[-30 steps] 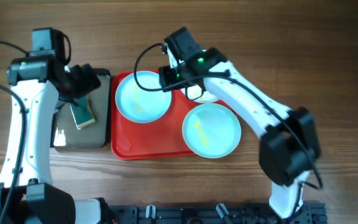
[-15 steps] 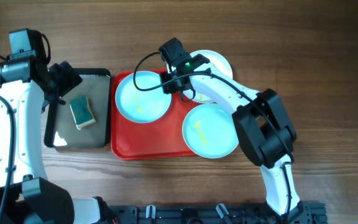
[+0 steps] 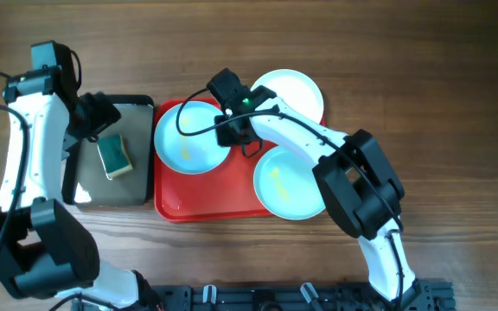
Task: Clean dirty plates on tray and stack at the side
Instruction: 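Grasp the green sponge from the black tray with the left gripper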
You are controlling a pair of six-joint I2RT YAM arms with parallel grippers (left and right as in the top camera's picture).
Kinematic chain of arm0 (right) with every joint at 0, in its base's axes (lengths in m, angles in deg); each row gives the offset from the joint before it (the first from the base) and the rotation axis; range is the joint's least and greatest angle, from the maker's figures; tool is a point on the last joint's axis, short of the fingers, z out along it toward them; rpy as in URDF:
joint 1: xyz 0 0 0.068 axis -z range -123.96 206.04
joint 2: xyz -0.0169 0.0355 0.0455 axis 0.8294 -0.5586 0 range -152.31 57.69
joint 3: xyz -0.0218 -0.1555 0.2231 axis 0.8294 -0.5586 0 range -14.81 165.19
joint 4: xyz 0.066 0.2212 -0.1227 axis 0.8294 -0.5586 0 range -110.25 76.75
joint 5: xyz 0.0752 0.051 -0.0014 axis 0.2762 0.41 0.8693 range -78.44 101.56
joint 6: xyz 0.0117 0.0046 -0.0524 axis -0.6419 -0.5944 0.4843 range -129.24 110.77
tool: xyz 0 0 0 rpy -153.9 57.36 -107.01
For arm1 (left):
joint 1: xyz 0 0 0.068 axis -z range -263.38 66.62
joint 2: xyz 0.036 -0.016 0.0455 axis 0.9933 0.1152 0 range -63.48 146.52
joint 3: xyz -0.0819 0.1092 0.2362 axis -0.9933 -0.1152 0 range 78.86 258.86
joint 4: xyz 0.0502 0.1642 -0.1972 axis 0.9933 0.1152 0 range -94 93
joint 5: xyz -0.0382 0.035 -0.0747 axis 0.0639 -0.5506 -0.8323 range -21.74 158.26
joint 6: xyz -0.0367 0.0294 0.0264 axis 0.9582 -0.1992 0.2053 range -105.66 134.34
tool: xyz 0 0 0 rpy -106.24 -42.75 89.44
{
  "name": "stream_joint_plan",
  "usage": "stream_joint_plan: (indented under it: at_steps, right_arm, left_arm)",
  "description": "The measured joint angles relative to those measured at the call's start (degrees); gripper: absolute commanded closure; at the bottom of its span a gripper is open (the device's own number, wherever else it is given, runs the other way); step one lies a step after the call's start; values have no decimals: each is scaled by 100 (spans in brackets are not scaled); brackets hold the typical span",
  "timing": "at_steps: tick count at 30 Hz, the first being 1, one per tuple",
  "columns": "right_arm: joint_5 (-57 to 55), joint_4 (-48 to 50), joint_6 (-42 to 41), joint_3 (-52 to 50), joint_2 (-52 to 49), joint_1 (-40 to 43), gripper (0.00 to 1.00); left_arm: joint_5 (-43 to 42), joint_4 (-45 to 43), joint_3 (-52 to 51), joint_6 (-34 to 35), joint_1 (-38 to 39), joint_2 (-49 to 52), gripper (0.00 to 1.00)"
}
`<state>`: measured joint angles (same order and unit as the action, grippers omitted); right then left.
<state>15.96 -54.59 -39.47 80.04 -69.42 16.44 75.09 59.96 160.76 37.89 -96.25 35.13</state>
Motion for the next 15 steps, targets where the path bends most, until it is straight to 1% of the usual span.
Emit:
stream_joint_plan:
  at_steps: [2, 5, 6, 7, 8, 10, 11, 12, 14, 15]
  right_arm:
    - [0, 26, -63, 0, 0, 0, 93]
    - [2, 76, -122, -11, 0, 4, 95]
    - [2, 101, -129, -11, 0, 2, 94]
    - [2, 114, -131, -11, 0, 2, 94]
    - [2, 133, -144, -11, 0, 4, 95]
    - [2, 162, -144, -15, 0, 2, 94]
    - [4, 175, -144, -22, 0, 4, 94]
    - [4, 195, -144, -22, 0, 4, 94]
    - [9, 275, -144, -26, 0, 2, 94]
    - [28, 299, -142, -26, 0, 2, 94]
  left_arm:
    - [-140, -94, -83, 15, -2, 151, 18]
    - [-339, -479, -446, 26, -2, 260, 32]
    - [-372, -684, -658, 44, -2, 284, 41]
    - [-391, -879, -848, 61, 0, 308, 47]
    - [-396, -1097, -1043, 35, 0, 330, 49]
    - [-415, -1569, -1419, 9, 0, 356, 65]
    - [-426, -1790, -1587, -31, -2, 361, 69]
    - [-437, -1958, -1725, -17, 0, 363, 69]
    - [-433, -2319, -1985, -52, -2, 361, 67]
    - [-433, -2487, -2063, -50, -2, 361, 64]
